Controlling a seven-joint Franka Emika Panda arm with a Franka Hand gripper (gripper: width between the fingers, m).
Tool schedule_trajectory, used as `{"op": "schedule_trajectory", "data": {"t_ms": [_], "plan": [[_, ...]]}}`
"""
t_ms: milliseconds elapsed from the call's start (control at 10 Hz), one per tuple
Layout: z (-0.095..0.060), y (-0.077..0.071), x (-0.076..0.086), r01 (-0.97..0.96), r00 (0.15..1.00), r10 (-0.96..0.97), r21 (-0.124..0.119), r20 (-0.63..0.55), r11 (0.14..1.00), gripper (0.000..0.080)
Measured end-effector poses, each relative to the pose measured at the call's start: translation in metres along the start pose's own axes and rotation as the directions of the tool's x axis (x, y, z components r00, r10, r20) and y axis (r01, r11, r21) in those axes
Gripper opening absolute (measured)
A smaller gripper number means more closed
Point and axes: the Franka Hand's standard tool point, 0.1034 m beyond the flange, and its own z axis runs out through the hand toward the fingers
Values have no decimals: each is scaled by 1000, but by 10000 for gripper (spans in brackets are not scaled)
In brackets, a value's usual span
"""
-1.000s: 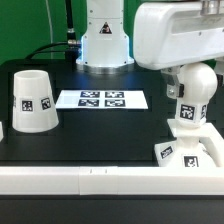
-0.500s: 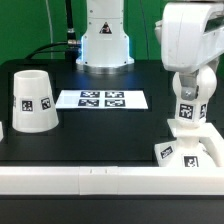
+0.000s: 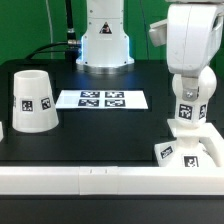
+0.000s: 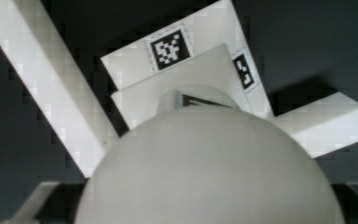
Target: Assemble lamp
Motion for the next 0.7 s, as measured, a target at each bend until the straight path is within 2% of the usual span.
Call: {"op": "schedule_trajectory", "data": {"t_ms": [200,300,400,600,700], "plan": [[0,0,0,-17,1000,17,0,0,1000,577],[0,0,0,-107,994,107,6,-5,994,577],[0,0,0,-276,961,276,11,-7,961,577],[0,-1,1,-473,881,473,13,-4,881,578],[0,-1,1,-606,795,606,26,-6,795,578]]}}
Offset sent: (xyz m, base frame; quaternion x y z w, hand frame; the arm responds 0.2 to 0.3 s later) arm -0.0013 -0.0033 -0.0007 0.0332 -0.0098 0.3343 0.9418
